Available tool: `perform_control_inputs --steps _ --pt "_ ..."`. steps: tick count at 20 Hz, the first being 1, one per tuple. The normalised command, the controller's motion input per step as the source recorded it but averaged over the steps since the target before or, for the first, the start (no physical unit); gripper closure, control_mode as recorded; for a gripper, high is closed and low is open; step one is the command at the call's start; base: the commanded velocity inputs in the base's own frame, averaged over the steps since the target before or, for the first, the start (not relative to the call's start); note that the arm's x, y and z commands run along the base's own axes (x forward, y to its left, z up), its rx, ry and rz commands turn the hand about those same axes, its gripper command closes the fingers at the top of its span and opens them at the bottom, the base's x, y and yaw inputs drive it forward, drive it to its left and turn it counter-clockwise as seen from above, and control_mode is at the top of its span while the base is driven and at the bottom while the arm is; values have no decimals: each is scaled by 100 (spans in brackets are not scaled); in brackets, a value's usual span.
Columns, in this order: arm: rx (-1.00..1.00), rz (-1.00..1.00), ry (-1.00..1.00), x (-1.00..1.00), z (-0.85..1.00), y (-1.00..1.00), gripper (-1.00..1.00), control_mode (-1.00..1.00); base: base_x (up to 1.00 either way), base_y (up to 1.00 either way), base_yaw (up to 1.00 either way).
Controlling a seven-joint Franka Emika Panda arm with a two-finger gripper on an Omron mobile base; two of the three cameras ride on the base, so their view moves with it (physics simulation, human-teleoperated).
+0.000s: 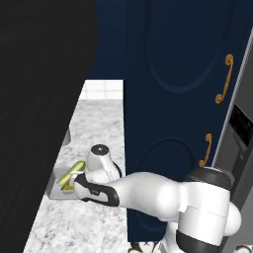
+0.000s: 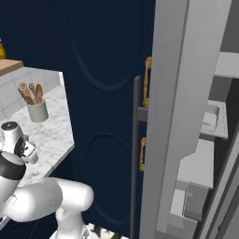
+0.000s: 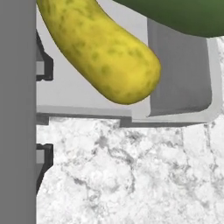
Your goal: Take the meat container that has the shrimp and place it on the second highest rack of the freezer. Then take the vegetable container that has the cucumber and corn and place it on the highest rack of the freezer.
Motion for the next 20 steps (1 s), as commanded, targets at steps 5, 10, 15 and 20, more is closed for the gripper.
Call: perform_control_inputs --steps 5,10,15,20 --pt "-3 -1 -2 -13 0 0 100 -100 0 0 0" --pt "0 -3 -11 -44 39 -6 100 -100 0 0 0" --pt "0 -2 -21 -70 98 -49 100 -100 0 0 0" --pt "0 -3 -12 -82 100 -77 100 -100 0 0 0"
